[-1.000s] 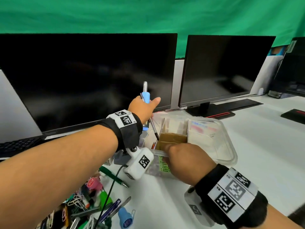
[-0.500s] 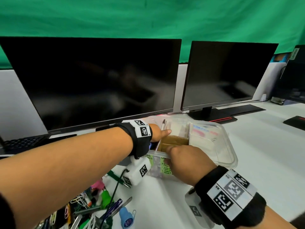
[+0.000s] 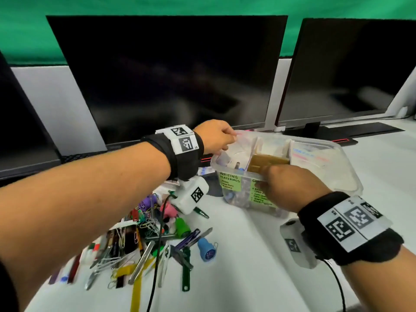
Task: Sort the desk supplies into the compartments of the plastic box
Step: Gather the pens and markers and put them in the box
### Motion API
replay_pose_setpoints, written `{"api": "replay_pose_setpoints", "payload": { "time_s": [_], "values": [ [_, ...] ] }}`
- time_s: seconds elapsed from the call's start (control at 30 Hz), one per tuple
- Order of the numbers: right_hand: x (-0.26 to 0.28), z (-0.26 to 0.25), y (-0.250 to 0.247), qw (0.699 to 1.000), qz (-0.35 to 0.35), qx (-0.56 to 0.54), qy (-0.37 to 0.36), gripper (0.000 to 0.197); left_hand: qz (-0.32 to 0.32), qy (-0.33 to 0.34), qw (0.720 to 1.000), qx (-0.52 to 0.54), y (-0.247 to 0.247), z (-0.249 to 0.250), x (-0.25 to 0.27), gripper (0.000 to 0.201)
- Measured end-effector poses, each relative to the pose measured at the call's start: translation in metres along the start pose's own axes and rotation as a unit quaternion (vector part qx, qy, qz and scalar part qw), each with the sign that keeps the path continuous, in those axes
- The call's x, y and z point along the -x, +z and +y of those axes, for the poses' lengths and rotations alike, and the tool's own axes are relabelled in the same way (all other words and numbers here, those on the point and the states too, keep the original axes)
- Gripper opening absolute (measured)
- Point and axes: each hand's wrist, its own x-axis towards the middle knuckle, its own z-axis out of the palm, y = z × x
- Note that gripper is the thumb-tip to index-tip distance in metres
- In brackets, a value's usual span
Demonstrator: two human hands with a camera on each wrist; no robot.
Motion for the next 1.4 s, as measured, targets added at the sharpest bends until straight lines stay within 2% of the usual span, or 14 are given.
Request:
{"api": "replay_pose_setpoints", "payload": {
  "time_s": [0.1,0.13,0.2,0.27,0.37,0.43,0.53,0.63,0.8,0.93,1.03,1.17,1.27,1.4],
  "values": [
    [0.000,-0.007,-0.004,0.999,-0.024,-0.012,0.033,0.015,0.009,0.044,0.982,-0.182,-0.031,-0.029,0.019,0.023],
    [0.000,-0.011,-0.006,0.998,-0.035,-0.025,0.041,0.013,-0.003,0.050,0.965,-0.257,-0.040,-0.040,0.027,0.025],
    [0.000,-0.021,-0.012,0.997,-0.036,-0.050,0.046,0.019,-0.071,0.042,0.927,-0.366,-0.050,-0.063,0.042,0.028],
    [-0.001,-0.035,-0.021,0.998,0.002,-0.037,0.055,0.029,-0.147,0.022,0.893,-0.425,-0.053,-0.084,0.055,0.031],
    [-0.001,-0.075,-0.032,0.998,0.048,-0.044,0.017,0.027,-0.194,0.000,0.872,-0.449,-0.054,-0.110,0.073,0.030],
    [-0.005,-0.103,-0.026,0.996,0.032,-0.072,-0.051,0.017,-0.197,0.003,0.870,-0.452,-0.055,-0.121,0.081,0.027],
    [-0.028,-0.132,0.005,0.989,-0.067,-0.041,-0.124,0.019,-0.182,0.010,0.875,-0.448,-0.065,-0.133,0.091,0.027],
    [-0.053,-0.140,0.038,0.981,-0.144,0.023,-0.125,0.034,-0.169,0.003,0.890,-0.423,-0.079,-0.146,0.102,0.025],
    [-0.078,-0.146,0.055,0.974,-0.187,0.060,-0.113,0.046,-0.139,-0.028,0.905,-0.402,-0.102,-0.170,0.125,0.028],
    [-0.086,-0.154,0.060,0.969,-0.198,0.093,-0.111,0.039,-0.119,-0.049,0.914,-0.385,-0.111,-0.183,0.137,0.032],
    [-0.085,-0.161,0.055,0.972,-0.200,0.081,-0.091,0.024,-0.110,-0.063,0.917,-0.379,-0.112,-0.188,0.140,0.032],
    [-0.085,-0.172,0.044,0.988,-0.136,-0.002,-0.066,0.029,-0.075,-0.068,0.926,-0.364,-0.108,-0.185,0.138,0.031],
    [-0.084,-0.190,0.044,0.986,-0.106,-0.053,-0.120,0.035,-0.068,-0.078,0.935,-0.338,-0.099,-0.181,0.134,0.045],
    [-0.080,-0.197,0.052,0.970,-0.136,-0.094,-0.181,0.041,-0.129,-0.081,0.920,-0.360,-0.088,-0.174,0.135,0.035]
  ]
}}
